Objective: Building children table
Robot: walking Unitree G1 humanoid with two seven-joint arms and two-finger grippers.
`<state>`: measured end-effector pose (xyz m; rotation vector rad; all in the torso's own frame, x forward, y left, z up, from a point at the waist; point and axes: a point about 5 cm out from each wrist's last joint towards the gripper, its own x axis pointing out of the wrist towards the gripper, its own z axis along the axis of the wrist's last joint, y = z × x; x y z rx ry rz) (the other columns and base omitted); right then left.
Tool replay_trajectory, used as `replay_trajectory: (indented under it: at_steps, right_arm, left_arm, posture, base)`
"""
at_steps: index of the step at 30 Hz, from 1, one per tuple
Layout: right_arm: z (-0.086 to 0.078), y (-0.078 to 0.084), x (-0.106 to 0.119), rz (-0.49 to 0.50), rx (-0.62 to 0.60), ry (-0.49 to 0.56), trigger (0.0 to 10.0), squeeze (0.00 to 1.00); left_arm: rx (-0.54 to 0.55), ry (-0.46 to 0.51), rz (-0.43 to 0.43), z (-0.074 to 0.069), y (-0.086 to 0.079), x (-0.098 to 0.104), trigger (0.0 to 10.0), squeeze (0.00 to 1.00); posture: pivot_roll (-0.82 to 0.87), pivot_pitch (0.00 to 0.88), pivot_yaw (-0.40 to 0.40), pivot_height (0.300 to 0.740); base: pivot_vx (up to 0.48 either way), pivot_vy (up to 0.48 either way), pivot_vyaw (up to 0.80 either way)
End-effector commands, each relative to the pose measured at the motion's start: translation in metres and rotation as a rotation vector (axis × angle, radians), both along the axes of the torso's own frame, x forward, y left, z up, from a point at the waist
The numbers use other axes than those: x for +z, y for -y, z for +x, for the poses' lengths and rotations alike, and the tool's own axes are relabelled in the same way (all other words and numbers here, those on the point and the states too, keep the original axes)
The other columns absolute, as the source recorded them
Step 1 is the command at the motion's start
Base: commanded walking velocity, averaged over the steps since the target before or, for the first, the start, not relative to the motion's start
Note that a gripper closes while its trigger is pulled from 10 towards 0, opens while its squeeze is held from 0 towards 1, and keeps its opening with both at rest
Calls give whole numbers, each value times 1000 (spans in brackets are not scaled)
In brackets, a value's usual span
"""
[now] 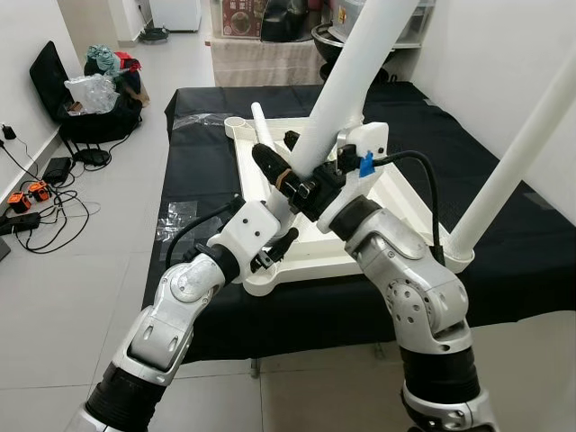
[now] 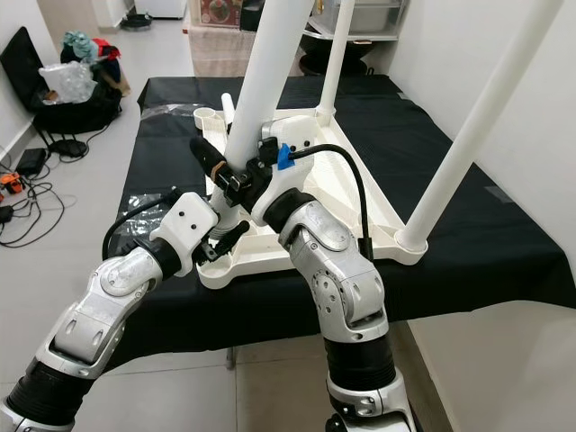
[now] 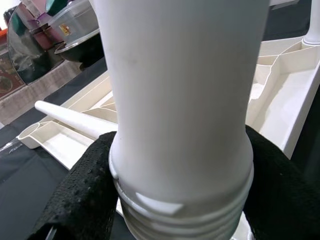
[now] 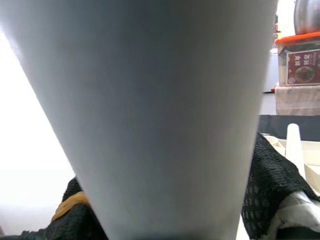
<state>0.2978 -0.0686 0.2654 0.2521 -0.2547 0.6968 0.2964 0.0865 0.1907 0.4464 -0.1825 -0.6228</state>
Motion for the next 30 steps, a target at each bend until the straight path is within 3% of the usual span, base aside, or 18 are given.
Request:
replay_trajectory:
  at_steps: [1, 30]
  right_arm:
    - [2, -2, 5, 27, -1, -7, 10000, 0]
    - [4, -10, 15, 74, -5, 1, 10000, 0]
  left_arm:
    - [-22, -3, 28, -1, 6, -3, 10000, 0]
    - [-35, -3, 54, -2, 8, -5, 10000, 0]
  posture:
    - [20, 45, -70, 740]
    - [23, 58, -69, 740]
  base:
    - [0, 0, 0]
    - [0, 0, 0]
